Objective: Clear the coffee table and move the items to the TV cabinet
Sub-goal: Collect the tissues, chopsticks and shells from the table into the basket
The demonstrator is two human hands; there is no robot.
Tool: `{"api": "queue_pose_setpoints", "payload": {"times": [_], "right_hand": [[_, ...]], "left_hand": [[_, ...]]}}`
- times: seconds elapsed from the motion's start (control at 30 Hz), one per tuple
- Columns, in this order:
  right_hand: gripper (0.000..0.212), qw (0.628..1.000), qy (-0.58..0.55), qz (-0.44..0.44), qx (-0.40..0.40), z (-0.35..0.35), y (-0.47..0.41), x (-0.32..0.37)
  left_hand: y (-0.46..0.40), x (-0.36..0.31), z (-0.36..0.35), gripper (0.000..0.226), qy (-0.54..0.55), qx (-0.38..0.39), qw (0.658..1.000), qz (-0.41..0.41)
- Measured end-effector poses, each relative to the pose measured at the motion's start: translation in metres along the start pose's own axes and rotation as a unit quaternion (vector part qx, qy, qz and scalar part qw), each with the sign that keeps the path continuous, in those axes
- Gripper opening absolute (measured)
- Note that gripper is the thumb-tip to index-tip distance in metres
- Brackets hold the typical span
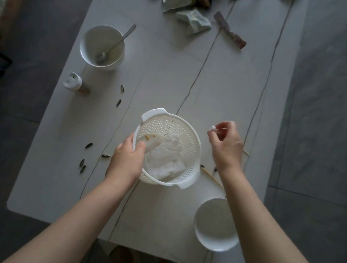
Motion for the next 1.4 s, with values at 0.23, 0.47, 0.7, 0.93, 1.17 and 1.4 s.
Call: {"api": "queue_pose_setpoints", "payload": {"times": [0.23,0.47,0.7,0.93,1.17,1.4], "right_hand": [[0.033,0.971,-0.003,0.143,0.191,-0.01,0.068,0.039],[0.02,0.984,0.139,-0.051,0.096,0.045,0.036,-0.069],[0.016,0.923,0.323,-0.134,0.16,0.045,0.048,-0.149],[0.016,0.925,0.325,-0.056,0.187,0.032,0.037,-0.125],[0.024,0.851,0.451,0.024,0.268,-0.013,0.039,-0.09],[0.035,0.807,0.504,0.088,0.295,-0.046,0.049,-0.077]], "left_hand": [[0.019,-0.011,-0.002,0.04,-0.024,0.005,1.0,-0.004],[0.026,0.005,0.003,0.038,-0.008,0.02,1.0,0.002],[0.029,0.034,-0.002,0.035,0.013,0.035,0.999,0.02],[0.03,0.036,0.003,0.038,0.017,0.039,0.999,0.016],[0.028,0.038,0.005,0.04,0.016,0.042,0.999,0.01],[0.023,0.048,0.015,0.04,0.014,0.037,0.999,0.017]]}}
Point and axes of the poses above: each hand's wrist, its own y-axis away from the middle knuckle, its own z-axis out of the back of the hand, x = y × z, the point moved 5 cm from there along -y, towards the middle knuckle, and after that the axes turned 3 degrees about -x, right-handed, at the moved point
